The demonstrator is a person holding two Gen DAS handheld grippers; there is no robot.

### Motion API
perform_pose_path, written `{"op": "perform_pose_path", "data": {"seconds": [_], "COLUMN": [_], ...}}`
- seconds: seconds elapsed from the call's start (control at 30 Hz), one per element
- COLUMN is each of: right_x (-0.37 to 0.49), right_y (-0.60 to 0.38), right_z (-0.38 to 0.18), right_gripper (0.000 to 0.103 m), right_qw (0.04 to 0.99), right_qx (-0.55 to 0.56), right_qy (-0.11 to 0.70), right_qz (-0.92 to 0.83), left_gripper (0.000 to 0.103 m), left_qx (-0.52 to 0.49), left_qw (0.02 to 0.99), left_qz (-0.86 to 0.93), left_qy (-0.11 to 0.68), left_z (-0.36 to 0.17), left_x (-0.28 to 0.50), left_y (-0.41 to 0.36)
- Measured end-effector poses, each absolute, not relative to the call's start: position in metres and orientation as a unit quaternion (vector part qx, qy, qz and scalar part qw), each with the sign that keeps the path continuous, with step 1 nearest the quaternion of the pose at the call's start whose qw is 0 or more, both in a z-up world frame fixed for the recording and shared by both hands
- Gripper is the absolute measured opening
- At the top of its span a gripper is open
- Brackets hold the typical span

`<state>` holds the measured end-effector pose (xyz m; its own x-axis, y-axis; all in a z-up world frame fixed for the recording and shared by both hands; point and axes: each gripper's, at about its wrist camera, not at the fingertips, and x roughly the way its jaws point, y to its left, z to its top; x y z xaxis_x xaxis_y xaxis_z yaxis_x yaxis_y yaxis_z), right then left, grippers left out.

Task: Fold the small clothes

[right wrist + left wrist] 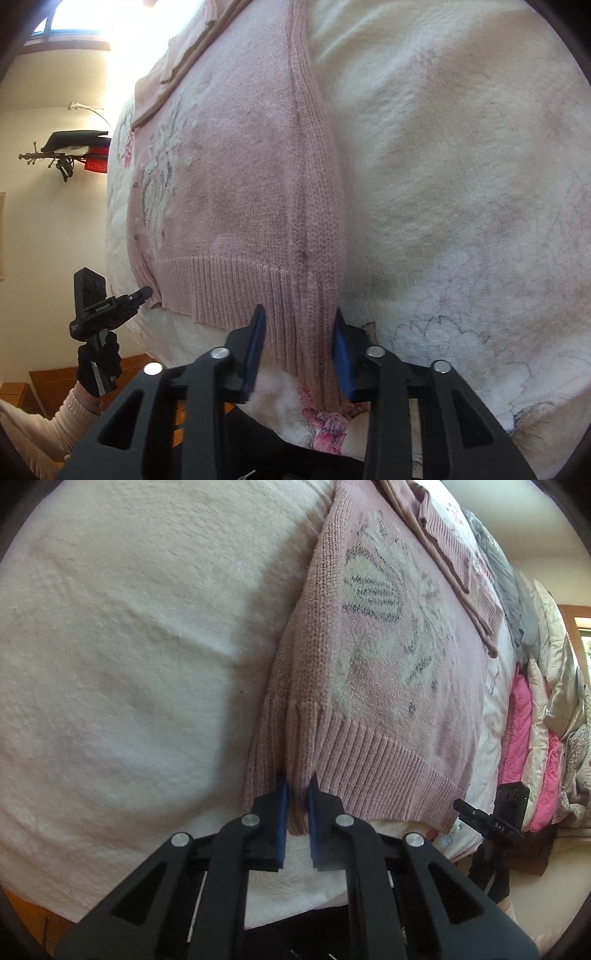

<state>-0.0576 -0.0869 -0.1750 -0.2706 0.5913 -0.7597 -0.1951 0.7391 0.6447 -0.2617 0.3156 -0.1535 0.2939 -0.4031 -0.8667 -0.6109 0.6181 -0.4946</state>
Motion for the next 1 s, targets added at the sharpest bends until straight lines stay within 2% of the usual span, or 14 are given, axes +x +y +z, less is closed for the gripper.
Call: {"op": "perform_pose_path", "data": {"seconds": [0.07,0.27,0.47,0.7,1.0], "right_x": [-0.059,-0.040,0.021,0.098,0.149], "right_y": [-0.089,-0.088,-0.075,-0.058,-0.044], "right_z": [-0.174,-0.141,-0.102,-0.111,-0.157], "right_gripper": [0.011,0.010,0.010,0.010,0.010], "right_qw": [0.586,0.573,0.588,0.602,0.590], "right_qx": [0.142,0.216,0.281,0.308,0.336], "right_qy": [0.724,0.690,0.631,0.619,0.645], "right_qz": [0.336,0.386,0.421,0.401,0.352], "left_gripper": [0.007,0.006,0.006,0.006,0.006], "left_qx": [-0.430,-0.441,-0.433,-0.390,-0.378], "left_qw": [0.685,0.731,0.779,0.812,0.807], "left_qz": [0.078,0.043,0.018,0.042,0.076], "left_qy": [0.583,0.519,0.454,0.433,0.446], "left_z": [-0.149,-0.099,-0.062,-0.059,-0.094], "left_x": [-0.258,-0.233,-0.176,-0.115,-0.069], "left_y": [0.313,0.325,0.349,0.389,0.428]}}
